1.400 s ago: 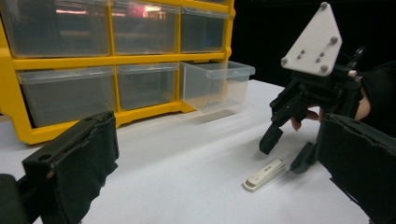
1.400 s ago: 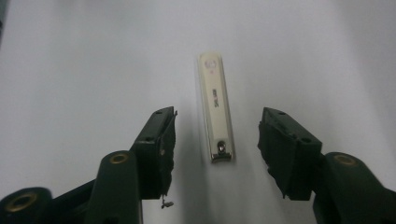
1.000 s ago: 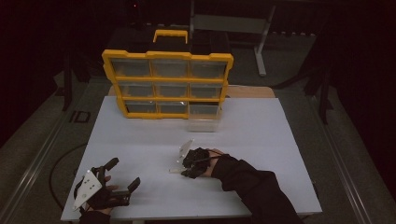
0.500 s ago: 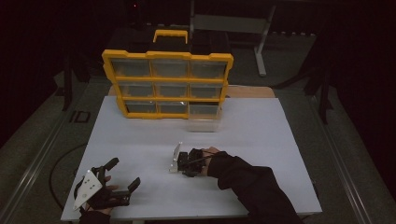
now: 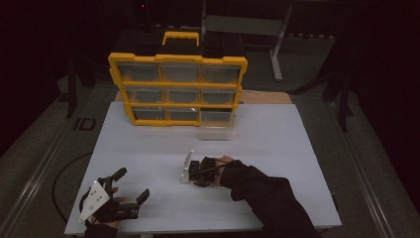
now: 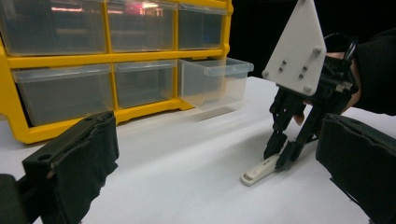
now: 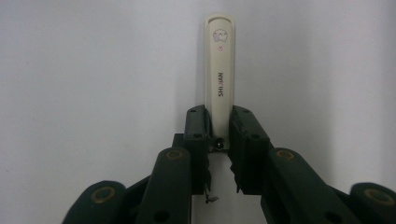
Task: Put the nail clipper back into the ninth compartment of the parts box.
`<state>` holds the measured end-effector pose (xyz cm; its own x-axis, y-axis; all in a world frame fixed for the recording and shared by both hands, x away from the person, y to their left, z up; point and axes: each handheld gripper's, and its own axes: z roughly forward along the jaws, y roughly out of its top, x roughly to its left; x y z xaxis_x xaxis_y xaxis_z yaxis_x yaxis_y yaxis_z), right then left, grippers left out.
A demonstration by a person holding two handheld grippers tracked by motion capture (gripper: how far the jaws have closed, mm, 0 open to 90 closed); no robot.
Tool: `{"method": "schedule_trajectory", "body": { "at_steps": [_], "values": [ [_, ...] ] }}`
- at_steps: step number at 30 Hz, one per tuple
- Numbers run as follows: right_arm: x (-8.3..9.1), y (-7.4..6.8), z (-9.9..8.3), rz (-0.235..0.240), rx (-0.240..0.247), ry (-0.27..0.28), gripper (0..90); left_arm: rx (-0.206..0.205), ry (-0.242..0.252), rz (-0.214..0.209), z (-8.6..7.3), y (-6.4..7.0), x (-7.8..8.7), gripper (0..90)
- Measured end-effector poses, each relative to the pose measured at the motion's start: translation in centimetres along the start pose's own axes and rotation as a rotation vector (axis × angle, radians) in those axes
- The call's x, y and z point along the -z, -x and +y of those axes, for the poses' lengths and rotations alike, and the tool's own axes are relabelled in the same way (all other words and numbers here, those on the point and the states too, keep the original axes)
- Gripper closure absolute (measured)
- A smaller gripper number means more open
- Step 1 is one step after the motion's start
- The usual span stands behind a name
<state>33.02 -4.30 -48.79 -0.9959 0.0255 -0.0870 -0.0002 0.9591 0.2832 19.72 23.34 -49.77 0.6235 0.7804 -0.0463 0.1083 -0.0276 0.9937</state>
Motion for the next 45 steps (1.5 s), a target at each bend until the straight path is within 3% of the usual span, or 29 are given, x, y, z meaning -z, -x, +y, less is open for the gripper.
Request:
{"method": "schedule_trajectory", "body": {
  "at_steps": [13,28,45],
  "values": [
    [2.2,0.2,-2.4,0.028,0.03,0.017,77.7,0.001,-0.011,0.002,-0.1,0.0,-0.2,0.3],
    [5.9,0.2,-5.1,0.018,0.001,0.007,77.7,0.0,-0.016,-0.002,-0.1,0.1,-0.3,0.3],
    [10.0,-0.2,-5.9,0.026,0.013,0.014,77.7,-0.004,-0.016,0.001,-0.1,0.1,-0.3,0.3]
  ]
}}
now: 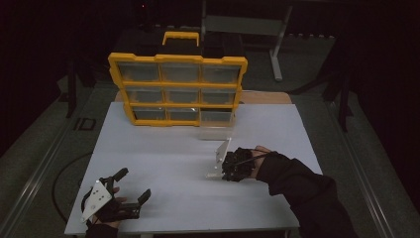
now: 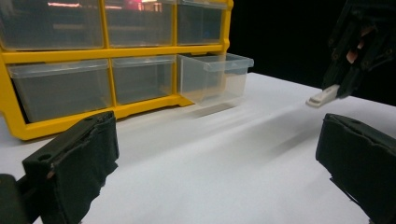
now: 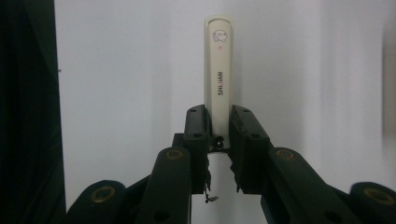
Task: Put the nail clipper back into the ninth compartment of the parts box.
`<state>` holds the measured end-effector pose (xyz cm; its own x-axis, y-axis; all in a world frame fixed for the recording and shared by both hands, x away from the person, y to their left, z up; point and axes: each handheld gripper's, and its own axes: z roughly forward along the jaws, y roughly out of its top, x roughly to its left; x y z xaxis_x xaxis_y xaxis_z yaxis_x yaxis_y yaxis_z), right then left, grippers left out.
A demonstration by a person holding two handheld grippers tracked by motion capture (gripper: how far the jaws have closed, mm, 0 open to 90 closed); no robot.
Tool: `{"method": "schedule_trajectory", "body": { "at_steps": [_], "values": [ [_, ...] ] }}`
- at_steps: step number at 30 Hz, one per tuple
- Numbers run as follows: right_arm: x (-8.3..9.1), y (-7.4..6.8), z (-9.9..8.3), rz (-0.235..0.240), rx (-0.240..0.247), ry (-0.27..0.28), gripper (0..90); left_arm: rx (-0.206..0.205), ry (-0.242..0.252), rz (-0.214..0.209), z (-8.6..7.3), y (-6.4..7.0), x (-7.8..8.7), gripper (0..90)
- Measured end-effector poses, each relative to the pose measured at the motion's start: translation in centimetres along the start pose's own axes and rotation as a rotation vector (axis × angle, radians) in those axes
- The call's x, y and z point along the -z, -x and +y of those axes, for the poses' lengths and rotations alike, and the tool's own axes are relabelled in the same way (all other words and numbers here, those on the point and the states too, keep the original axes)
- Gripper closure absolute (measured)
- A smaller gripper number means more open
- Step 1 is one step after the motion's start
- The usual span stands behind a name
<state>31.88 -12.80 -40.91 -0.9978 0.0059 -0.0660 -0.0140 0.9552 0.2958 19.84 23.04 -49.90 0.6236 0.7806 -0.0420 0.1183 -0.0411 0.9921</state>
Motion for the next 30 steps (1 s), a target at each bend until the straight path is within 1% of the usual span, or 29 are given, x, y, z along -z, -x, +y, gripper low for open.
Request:
{"method": "schedule_trajectory", "body": {
  "at_steps": [5,10,13,19,24,26,29,30],
  "values": [
    [1.6,0.4,-0.2,-0.006,-0.009,0.014,77.7,0.0,0.0,-0.002,0.0,0.0,0.0,0.3],
    [3.2,1.1,-0.4,-0.016,-0.014,0.026,77.7,0.001,0.001,0.0,0.0,0.0,0.0,0.3],
    [4.0,1.5,-0.6,-0.03,-0.024,0.031,77.7,0.001,0.0,0.0,0.0,0.0,0.0,0.3],
    [5.6,2.4,-0.5,-0.061,-0.025,0.044,77.7,0.004,0.001,0.004,0.0,0.0,0.1,0.3],
    [6.3,3.0,-0.3,-0.081,-0.024,0.047,77.7,0.003,0.003,0.004,0.0,0.0,0.1,0.3],
    [6.7,3.6,-0.2,-0.09,-0.028,0.058,77.7,0.007,0.006,0.007,0.0,0.0,0.1,0.3],
    [7.0,4.2,0.0,-0.1,-0.02,0.055,77.7,0.011,0.008,0.007,0.0,-0.1,0.2,0.3],
    [7.1,4.4,0.0,-0.102,-0.025,0.055,77.7,0.009,0.006,0.007,0.0,-0.1,0.1,0.3]
  ]
}}
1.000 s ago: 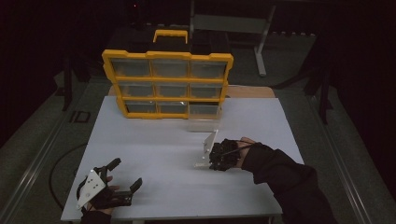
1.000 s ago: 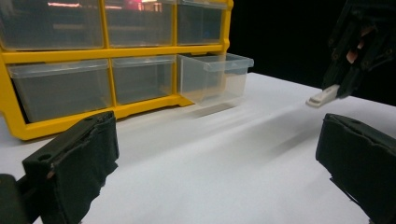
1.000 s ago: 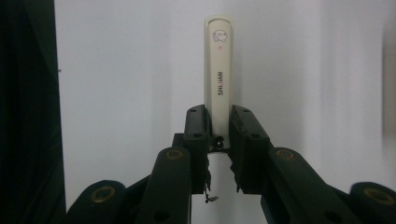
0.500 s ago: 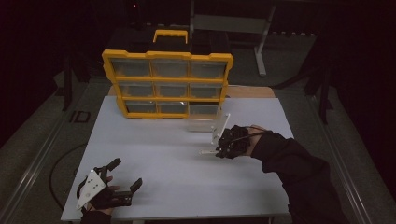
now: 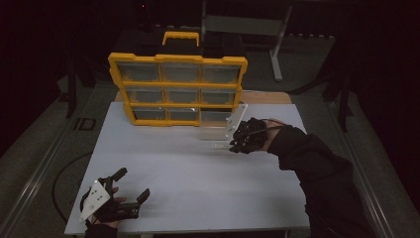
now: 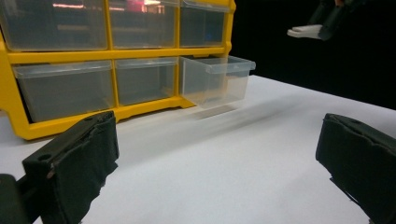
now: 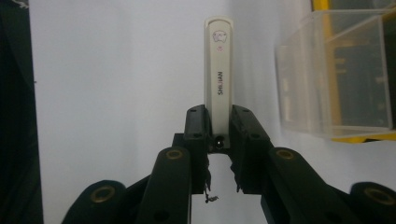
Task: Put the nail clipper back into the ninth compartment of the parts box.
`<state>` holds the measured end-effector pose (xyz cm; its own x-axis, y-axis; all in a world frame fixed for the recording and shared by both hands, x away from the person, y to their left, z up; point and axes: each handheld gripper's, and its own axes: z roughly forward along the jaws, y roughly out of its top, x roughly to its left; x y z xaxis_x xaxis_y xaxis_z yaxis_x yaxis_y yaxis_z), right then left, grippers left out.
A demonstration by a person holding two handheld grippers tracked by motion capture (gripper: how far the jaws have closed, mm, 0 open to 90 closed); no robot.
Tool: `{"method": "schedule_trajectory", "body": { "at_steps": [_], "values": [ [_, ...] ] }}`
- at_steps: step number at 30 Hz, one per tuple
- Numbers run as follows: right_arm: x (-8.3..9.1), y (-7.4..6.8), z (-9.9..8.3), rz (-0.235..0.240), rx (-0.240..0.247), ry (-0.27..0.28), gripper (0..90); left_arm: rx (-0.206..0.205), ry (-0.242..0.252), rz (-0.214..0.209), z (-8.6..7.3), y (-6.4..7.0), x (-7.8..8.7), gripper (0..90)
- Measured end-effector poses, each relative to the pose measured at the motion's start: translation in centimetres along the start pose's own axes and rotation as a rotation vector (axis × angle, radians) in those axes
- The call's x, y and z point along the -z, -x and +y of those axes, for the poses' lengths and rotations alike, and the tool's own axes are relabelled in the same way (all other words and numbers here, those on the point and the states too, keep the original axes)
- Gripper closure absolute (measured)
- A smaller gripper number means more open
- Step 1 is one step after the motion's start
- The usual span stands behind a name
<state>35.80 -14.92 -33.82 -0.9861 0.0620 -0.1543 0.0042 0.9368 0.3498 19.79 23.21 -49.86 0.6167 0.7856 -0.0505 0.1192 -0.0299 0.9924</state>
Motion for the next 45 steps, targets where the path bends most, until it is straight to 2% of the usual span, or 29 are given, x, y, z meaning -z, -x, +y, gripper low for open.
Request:
{"method": "schedule_trajectory", "body": {
  "at_steps": [9,13,18,19,26,29,32,35,36,45],
  "values": [
    [0.7,2.3,-0.2,-0.028,-0.029,0.036,77.7,0.008,0.006,0.005,0.0,-0.1,0.0,0.3],
    [0.8,2.9,-0.1,-0.037,-0.027,0.046,77.7,0.003,0.004,0.001,0.0,0.1,0.0,0.3],
    [0.7,3.4,0.4,-0.045,-0.013,0.025,77.7,0.008,0.002,0.001,0.0,0.0,-0.1,0.3],
    [0.5,3.6,0.8,-0.054,0.002,-0.001,77.7,0.01,0.006,-0.002,0.0,0.0,0.0,0.3],
    [0.7,4.7,1.0,-0.073,-0.021,0.001,77.7,0.011,0.006,-0.005,0.0,0.0,0.0,0.3],
    [0.8,5.4,1.2,-0.078,-0.029,0.022,77.7,0.016,0.013,-0.002,0.0,0.0,0.1,0.3],
    [0.6,5.7,1.4,-0.097,-0.019,0.02,77.7,0.023,0.017,-0.004,0.1,0.0,0.1,0.3],
    [0.5,6.1,1.4,-0.096,-0.031,0.027,77.7,0.024,0.018,-0.004,0.1,0.0,0.1,0.3],
    [0.3,6.7,1.2,-0.108,-0.05,0.04,77.7,0.024,0.018,-0.004,0.0,0.0,0.1,0.3],
    [-0.3,8.2,0.8,-0.161,-0.073,0.072,77.6,0.018,0.012,-0.004,0.0,0.0,0.1,0.3]
  ]
}}
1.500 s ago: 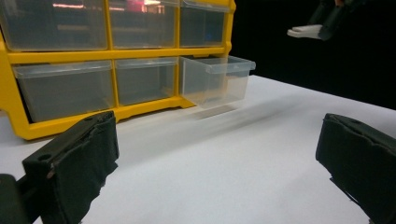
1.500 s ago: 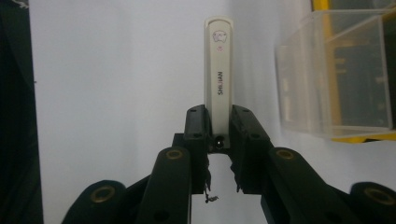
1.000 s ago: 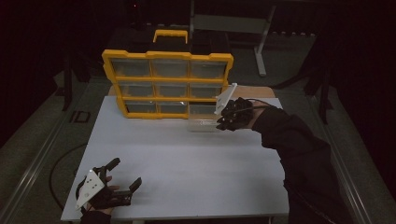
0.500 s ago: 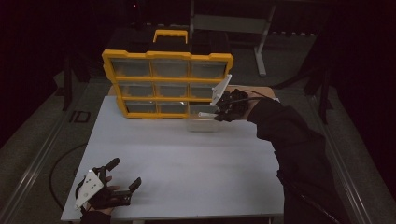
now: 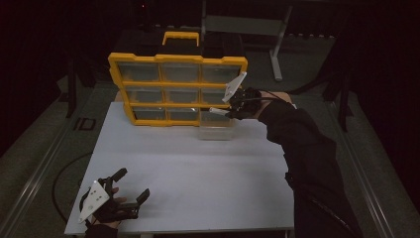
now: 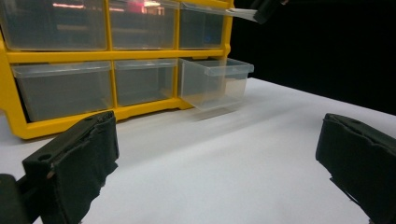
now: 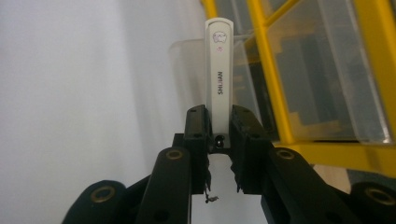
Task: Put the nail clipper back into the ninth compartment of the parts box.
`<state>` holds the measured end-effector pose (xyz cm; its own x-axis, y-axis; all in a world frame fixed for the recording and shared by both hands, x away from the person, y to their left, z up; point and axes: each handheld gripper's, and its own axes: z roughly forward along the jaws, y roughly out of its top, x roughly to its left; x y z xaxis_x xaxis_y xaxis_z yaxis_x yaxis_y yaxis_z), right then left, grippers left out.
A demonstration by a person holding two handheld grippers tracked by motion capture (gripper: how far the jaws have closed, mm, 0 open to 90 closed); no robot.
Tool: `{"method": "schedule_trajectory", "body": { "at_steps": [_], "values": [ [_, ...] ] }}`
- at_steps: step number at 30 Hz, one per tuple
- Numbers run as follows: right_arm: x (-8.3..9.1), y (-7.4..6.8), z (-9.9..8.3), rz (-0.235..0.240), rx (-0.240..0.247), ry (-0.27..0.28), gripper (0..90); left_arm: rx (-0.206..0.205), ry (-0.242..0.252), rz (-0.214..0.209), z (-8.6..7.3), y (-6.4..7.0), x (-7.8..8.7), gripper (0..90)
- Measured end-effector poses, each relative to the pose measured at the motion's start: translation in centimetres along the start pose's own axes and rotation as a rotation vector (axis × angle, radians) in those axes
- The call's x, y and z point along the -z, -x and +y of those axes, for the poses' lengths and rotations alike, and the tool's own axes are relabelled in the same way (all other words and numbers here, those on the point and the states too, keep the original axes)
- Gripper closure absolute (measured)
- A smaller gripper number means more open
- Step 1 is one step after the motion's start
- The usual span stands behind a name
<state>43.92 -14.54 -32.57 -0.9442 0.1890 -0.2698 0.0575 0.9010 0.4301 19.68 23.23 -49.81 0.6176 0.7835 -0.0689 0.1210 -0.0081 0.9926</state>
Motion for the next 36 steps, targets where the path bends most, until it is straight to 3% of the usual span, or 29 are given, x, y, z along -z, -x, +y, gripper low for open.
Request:
{"method": "schedule_trajectory", "body": {
  "at_steps": [9,21,36],
  "values": [
    [-1.5,0.9,0.0,-0.048,-0.004,0.012,77.7,0.008,-0.001,-0.003,-0.1,-0.1,-0.1,0.3],
    [-4.6,1.4,-0.7,-0.011,-0.049,-0.016,77.6,0.012,-0.01,0.006,-0.1,0.0,-0.1,0.3],
    [-6.8,1.6,-2.0,0.011,-0.077,-0.046,77.5,0.013,-0.008,-0.003,-0.2,0.0,-0.2,0.3]
  ]
}}
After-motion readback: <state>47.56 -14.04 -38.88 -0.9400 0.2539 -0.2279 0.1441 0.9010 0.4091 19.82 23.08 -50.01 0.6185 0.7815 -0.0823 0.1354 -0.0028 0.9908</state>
